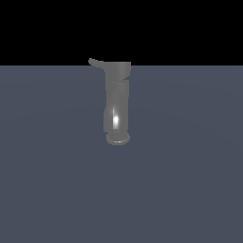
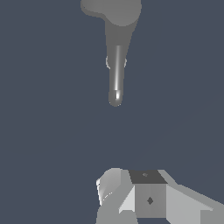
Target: Turn on the faucet by rotating a designated handle.
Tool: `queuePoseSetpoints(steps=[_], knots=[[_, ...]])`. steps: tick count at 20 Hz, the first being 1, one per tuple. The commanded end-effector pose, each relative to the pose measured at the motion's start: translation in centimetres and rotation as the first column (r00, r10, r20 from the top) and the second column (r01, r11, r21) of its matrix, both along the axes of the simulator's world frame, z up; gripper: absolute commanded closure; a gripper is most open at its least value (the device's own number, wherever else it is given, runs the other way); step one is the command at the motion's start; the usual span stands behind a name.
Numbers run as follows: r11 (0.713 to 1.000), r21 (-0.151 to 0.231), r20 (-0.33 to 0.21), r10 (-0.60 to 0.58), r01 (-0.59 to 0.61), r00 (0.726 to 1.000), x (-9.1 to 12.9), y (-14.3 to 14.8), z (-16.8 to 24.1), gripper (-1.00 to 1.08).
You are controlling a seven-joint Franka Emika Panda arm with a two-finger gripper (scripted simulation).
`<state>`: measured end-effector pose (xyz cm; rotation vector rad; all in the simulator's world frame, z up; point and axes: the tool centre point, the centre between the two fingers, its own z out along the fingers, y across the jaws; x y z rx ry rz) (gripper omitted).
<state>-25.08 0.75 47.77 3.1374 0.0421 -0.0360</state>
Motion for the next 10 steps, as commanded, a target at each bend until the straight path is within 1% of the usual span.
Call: queuePoseSetpoints(steps=[1, 10], knots=[[1.000, 0.000, 0.000, 0.000, 0.000, 1.000, 0.00, 0.00, 0.00, 1.08], [0.999, 0.024, -0.001, -0.044, 0.044, 0.999, 0.58, -0.80, 0.43, 1.08]])
